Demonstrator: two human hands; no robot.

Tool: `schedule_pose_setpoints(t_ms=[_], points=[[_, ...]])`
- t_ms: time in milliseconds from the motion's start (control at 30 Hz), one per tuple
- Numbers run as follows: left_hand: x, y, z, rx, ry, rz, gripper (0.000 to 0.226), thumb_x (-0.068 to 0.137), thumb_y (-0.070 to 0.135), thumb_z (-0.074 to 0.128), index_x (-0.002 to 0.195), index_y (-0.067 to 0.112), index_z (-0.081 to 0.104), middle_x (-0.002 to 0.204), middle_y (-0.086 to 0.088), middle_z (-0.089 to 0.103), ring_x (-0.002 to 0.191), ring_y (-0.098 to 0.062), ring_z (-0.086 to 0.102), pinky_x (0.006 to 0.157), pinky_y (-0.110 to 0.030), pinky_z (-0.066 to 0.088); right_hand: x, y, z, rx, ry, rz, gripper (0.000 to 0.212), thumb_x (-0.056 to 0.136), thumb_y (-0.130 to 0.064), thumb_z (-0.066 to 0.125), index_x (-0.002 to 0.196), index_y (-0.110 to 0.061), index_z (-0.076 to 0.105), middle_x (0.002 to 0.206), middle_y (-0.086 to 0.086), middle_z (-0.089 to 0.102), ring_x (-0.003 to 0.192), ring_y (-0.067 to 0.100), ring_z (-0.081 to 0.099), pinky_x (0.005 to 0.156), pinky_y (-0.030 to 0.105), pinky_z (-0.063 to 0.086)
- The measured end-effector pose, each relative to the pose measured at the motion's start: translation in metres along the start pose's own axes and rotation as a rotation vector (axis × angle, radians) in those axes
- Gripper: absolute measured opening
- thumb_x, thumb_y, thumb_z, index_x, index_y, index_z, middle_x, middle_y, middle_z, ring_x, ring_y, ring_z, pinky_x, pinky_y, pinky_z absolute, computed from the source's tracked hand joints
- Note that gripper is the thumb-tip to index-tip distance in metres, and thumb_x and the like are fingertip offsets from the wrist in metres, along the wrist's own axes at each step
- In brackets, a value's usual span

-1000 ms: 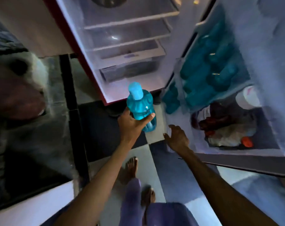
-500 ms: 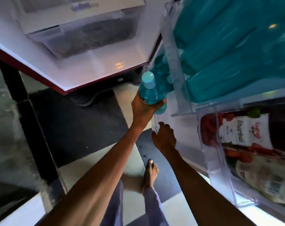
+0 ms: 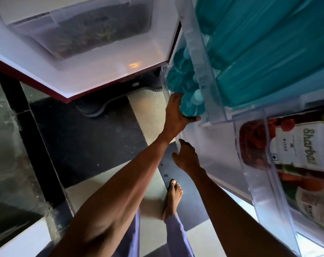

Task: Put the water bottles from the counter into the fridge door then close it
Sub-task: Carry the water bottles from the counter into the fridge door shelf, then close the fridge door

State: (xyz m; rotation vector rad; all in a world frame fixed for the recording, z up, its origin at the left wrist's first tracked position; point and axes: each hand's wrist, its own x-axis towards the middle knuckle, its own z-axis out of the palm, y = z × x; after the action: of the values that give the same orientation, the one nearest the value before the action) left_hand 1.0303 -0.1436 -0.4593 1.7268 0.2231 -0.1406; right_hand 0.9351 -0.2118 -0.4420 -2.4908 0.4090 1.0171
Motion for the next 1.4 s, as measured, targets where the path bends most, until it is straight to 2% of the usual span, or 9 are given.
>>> schedule_pose_setpoints(t_ms=[200, 333, 467, 600, 900, 967, 1067, 1267, 1400], points=[[0.01, -0.016, 0.011, 0.098, -0.124, 0.031, 0.082, 0.046, 0.013, 0.097, 0.118, 0.0, 0.06, 0.118, -0.016, 0.065, 0.103, -0.016, 0.06, 0.083, 0.002, 0.041, 0.009, 0.018, 0.0, -0.013, 0.021, -0.087, 0.062, 0.092, -0.019, 0.057, 0.148, -0.013, 0.03, 0.144, 0.013, 0.046, 0.133, 0.03, 0.045, 0.108, 0.04, 0.038], [0.009, -0.016, 0.013, 0.124, -0.085, 0.036, 0.081, 0.047, 0.015, 0.097, 0.118, 0.0, 0.06, 0.116, -0.016, 0.068, 0.106, -0.025, 0.065, 0.094, -0.033, 0.055, 0.012, 0.025, 0.001, -0.004, 0.042, -0.129, 0.061, 0.092, -0.019, 0.059, 0.146, -0.015, 0.034, 0.141, 0.012, 0.051, 0.129, 0.029, 0.05, 0.107, 0.039, 0.042], [0.002, -0.004, 0.017, 0.163, -0.068, 0.01, 0.079, 0.054, 0.013, 0.094, 0.123, -0.002, 0.059, 0.121, -0.017, 0.067, 0.107, -0.017, 0.06, 0.095, -0.014, 0.039, 0.01, 0.029, 0.003, -0.042, 0.028, -0.142, 0.063, 0.093, -0.02, 0.057, 0.149, -0.017, 0.028, 0.142, 0.013, 0.049, 0.129, 0.03, 0.05, 0.105, 0.038, 0.042], [-0.001, 0.012, 0.017, 0.192, -0.14, -0.013, 0.087, 0.059, 0.01, 0.092, 0.134, 0.0, 0.048, 0.133, -0.017, 0.059, 0.123, -0.031, 0.056, 0.106, -0.033, 0.041, 0.0, 0.034, 0.002, -0.079, 0.0, -0.117, 0.067, 0.093, -0.021, 0.057, 0.15, -0.017, 0.024, 0.137, 0.015, 0.049, 0.126, 0.031, 0.051, 0.101, 0.038, 0.044], [-0.048, 0.054, -0.05, 0.265, -0.066, -0.033, 0.068, 0.066, 0.006, 0.086, 0.126, -0.002, 0.055, 0.124, -0.023, 0.061, 0.115, -0.032, 0.056, 0.094, -0.022, 0.039, -0.094, 0.019, -0.02, 0.078, 0.085, -0.118, 0.056, 0.088, -0.017, 0.061, 0.14, -0.012, 0.042, 0.132, 0.014, 0.057, 0.118, 0.032, 0.057, 0.1, 0.038, 0.046], [-0.077, 0.073, -0.073, 0.188, 0.002, -0.168, 0.055, 0.067, 0.001, 0.083, 0.117, 0.0, 0.06, 0.112, -0.02, 0.064, 0.1, -0.027, 0.059, 0.085, -0.029, 0.048, -0.138, 0.008, -0.036, 0.157, 0.147, -0.154, 0.05, 0.085, -0.012, 0.065, 0.133, -0.008, 0.05, 0.125, 0.017, 0.063, 0.111, 0.033, 0.062, 0.095, 0.042, 0.051], [-0.135, 0.116, -0.106, 0.065, 0.046, -0.327, 0.033, 0.072, -0.008, 0.072, 0.103, 0.001, 0.064, 0.09, -0.017, 0.065, 0.079, -0.019, 0.059, 0.068, -0.019, 0.049, -0.204, -0.012, -0.064, 0.254, 0.187, -0.182, 0.041, 0.083, -0.008, 0.066, 0.123, -0.005, 0.058, 0.116, 0.016, 0.068, 0.102, 0.033, 0.067, 0.087, 0.043, 0.055], [-0.27, 0.243, -0.134, -0.081, 0.232, -0.35, 0.024, 0.079, 0.001, 0.067, 0.094, 0.02, 0.069, 0.092, -0.008, 0.073, 0.088, -0.022, 0.069, 0.09, -0.047, 0.056, -0.338, -0.027, -0.131, 0.383, 0.167, -0.307, 0.028, 0.086, -0.011, 0.067, 0.113, -0.007, 0.065, 0.101, 0.007, 0.07, 0.088, 0.014, 0.065, 0.067, -0.004, 0.04], [-0.341, 0.33, -0.116, -0.129, 0.302, -0.194, 0.021, 0.085, 0.003, 0.065, 0.105, 0.007, 0.069, 0.1, -0.013, 0.072, 0.096, -0.026, 0.069, 0.091, -0.048, 0.056, -0.404, 0.003, -0.183, 0.433, 0.139, -0.398, 0.024, 0.085, -0.015, 0.066, 0.108, -0.019, 0.069, 0.099, -0.002, 0.071, 0.094, 0.012, 0.065, 0.084, 0.025, 0.052]])
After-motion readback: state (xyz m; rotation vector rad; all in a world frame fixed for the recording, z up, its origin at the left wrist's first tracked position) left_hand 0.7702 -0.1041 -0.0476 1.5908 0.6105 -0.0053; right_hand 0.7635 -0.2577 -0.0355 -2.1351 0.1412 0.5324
